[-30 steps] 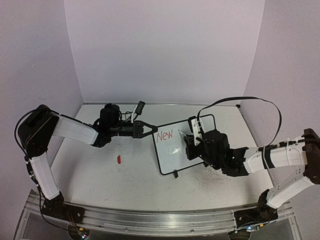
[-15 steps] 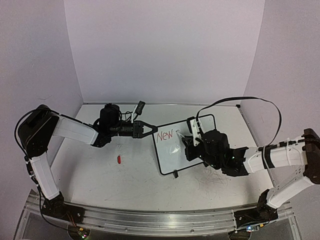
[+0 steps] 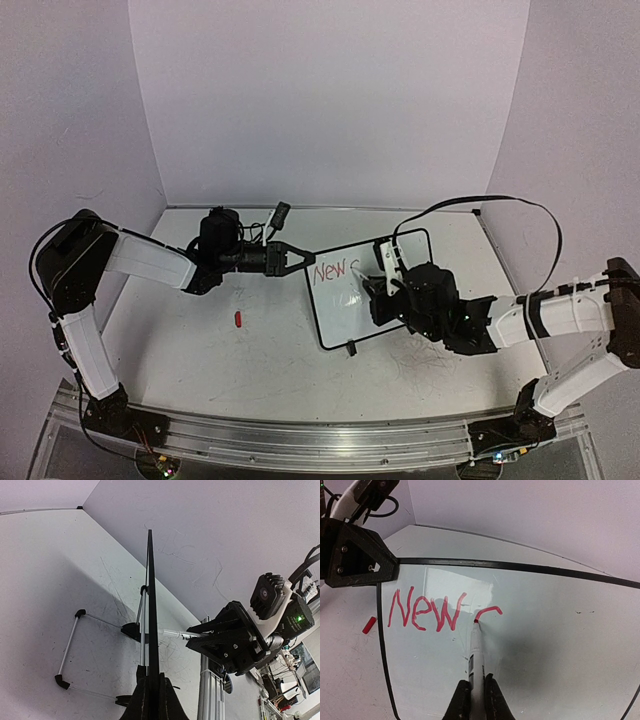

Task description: Write a sentence on the whiteboard

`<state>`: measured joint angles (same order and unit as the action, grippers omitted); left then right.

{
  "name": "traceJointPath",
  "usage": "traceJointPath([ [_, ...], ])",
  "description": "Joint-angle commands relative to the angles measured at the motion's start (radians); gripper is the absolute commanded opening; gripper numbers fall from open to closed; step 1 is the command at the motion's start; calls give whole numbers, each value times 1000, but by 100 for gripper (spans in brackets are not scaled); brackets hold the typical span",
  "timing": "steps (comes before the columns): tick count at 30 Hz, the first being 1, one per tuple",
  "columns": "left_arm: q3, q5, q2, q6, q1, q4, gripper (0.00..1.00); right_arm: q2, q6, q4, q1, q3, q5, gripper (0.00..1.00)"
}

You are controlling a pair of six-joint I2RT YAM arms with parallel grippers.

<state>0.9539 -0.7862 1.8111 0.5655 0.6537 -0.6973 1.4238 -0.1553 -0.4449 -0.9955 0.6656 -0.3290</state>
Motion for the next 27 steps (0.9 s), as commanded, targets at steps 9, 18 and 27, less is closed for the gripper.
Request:
traceJointPath([
  [9,12,-30,-2,7,2,40,0,-37,-21,47,0,-21,-61,0],
  [18,13,-30,1,7,3,42,0,-101,21,-27,15,8,-51,0],
  [27,13,-31,-4,7,3,41,0,-39,41,-25,36,66,-54,0],
])
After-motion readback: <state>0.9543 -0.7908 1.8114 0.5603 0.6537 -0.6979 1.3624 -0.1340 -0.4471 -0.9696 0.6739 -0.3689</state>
